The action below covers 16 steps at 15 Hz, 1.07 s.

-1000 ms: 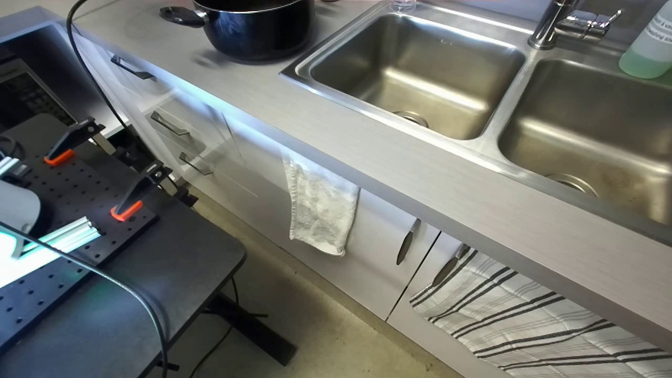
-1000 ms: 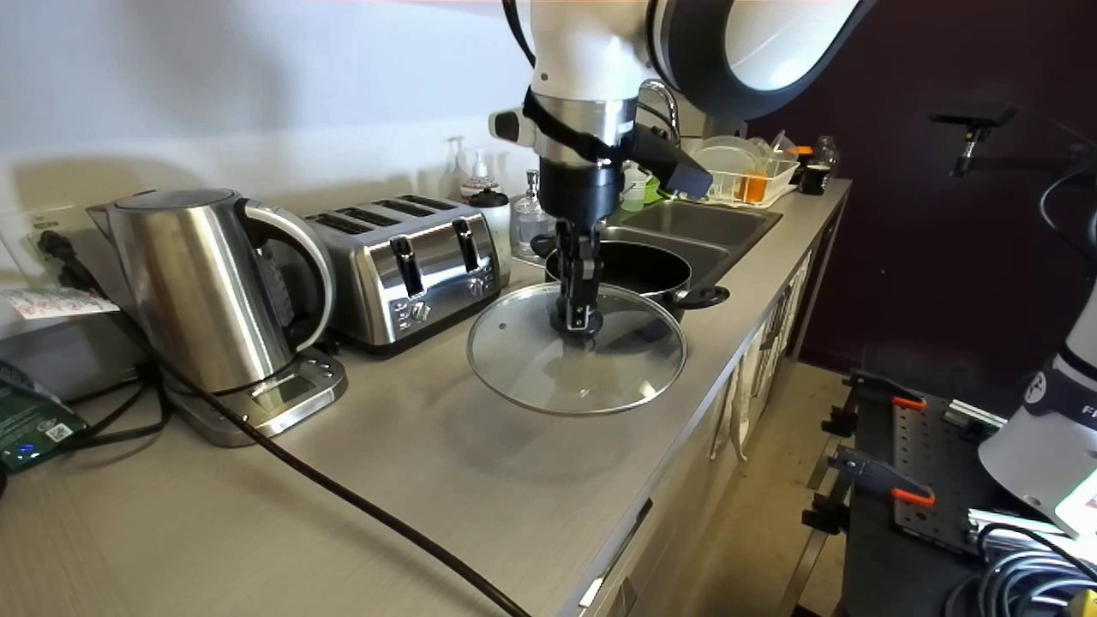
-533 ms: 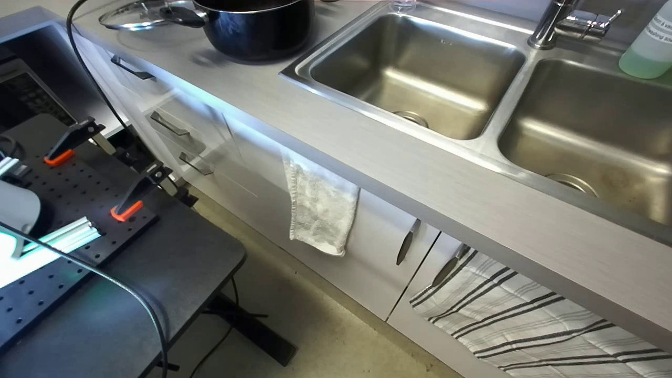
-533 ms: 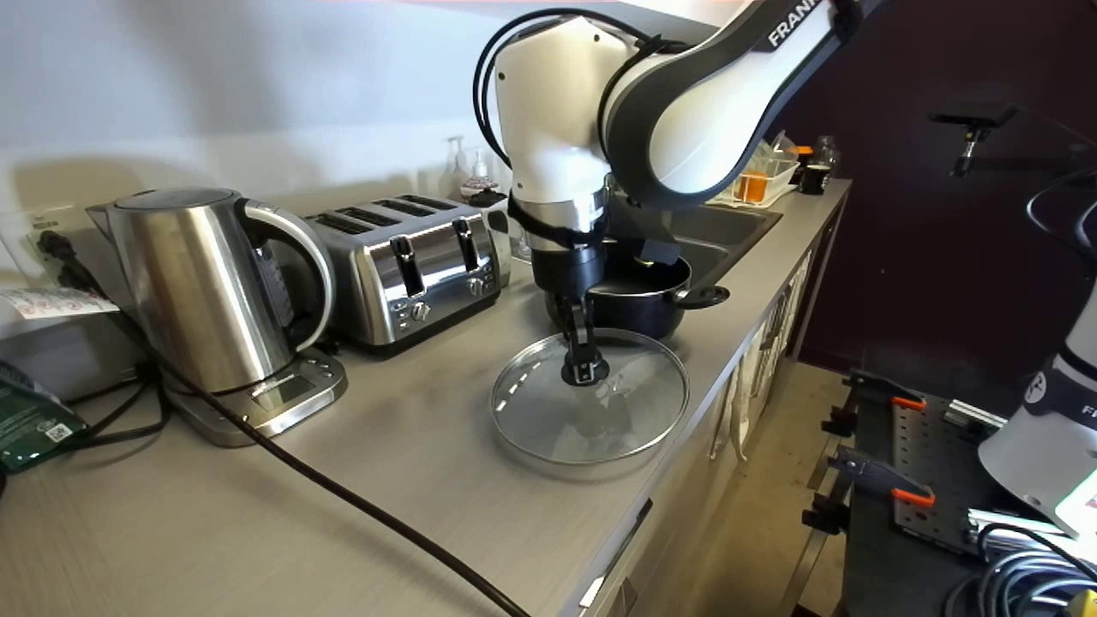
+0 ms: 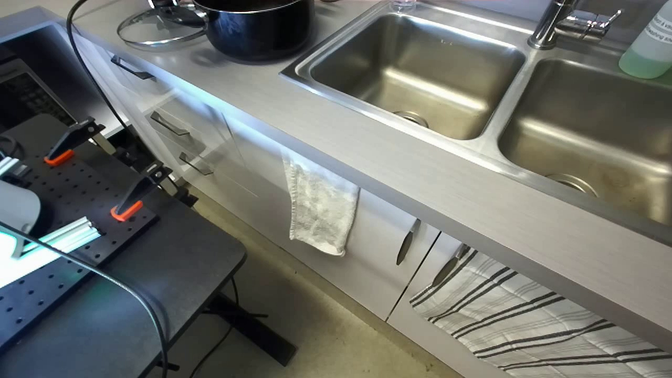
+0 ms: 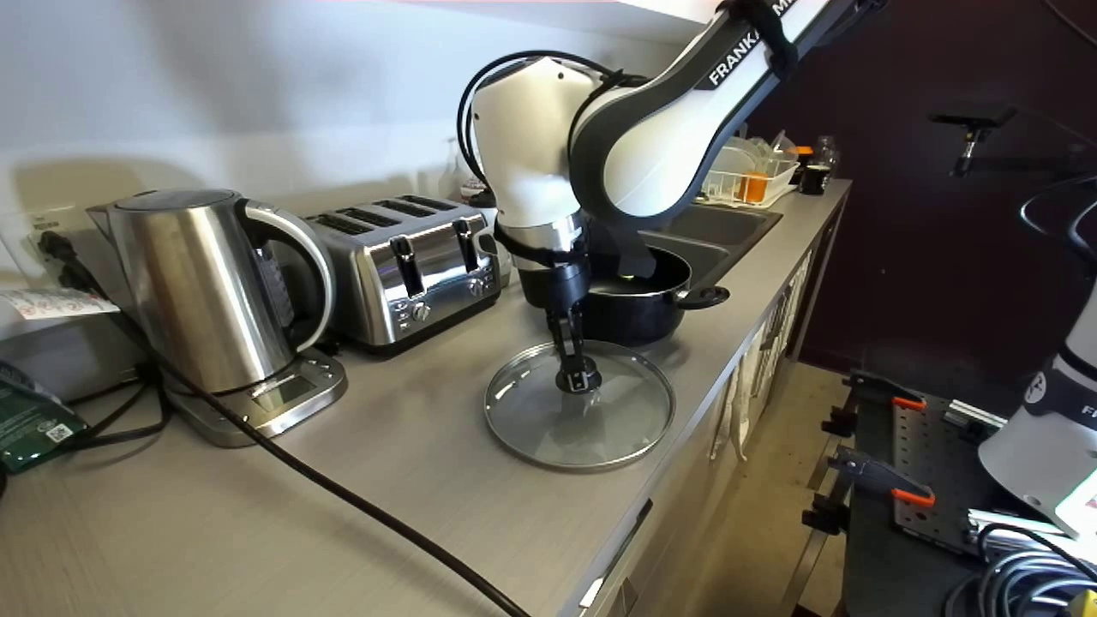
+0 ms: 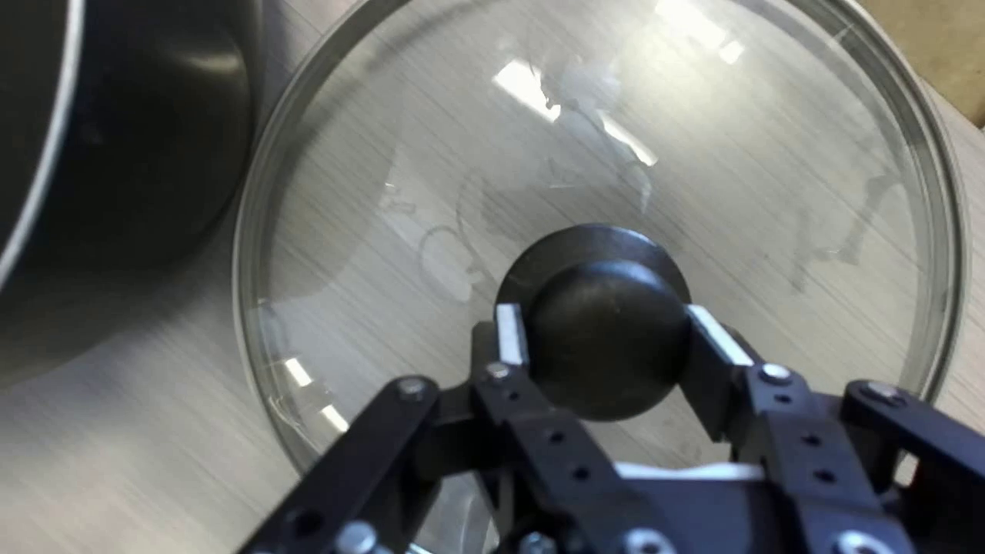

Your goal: Remove the glass lid from the black pot.

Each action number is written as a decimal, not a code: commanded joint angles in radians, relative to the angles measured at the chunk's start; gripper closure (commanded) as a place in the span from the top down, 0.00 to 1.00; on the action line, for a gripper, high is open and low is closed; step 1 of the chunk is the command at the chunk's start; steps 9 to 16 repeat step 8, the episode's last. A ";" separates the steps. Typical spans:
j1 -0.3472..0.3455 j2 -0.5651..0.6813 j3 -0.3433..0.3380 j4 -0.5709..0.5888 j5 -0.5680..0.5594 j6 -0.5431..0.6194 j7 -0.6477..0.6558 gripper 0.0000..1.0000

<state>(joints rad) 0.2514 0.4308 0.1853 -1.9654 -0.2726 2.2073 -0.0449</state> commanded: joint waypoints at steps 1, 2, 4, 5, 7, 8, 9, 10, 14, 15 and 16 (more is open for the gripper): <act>0.011 0.023 -0.013 0.050 -0.010 -0.058 -0.016 0.70; 0.012 0.023 -0.013 0.052 -0.011 -0.062 -0.016 0.76; 0.011 0.022 -0.012 0.056 -0.010 -0.074 -0.019 0.89; 0.011 0.019 -0.011 0.057 -0.009 -0.077 -0.021 0.97; 0.012 0.013 -0.009 0.058 -0.009 -0.080 -0.023 1.00; 0.012 0.011 -0.008 0.059 -0.009 -0.081 -0.024 1.00; 0.012 0.011 -0.008 0.059 -0.009 -0.081 -0.024 1.00; 0.012 0.011 -0.008 0.059 -0.009 -0.081 -0.024 1.00; 0.012 0.011 -0.008 0.059 -0.009 -0.081 -0.024 1.00; 0.012 0.011 -0.008 0.059 -0.009 -0.081 -0.024 1.00; 0.012 0.011 -0.008 0.059 -0.009 -0.081 -0.024 1.00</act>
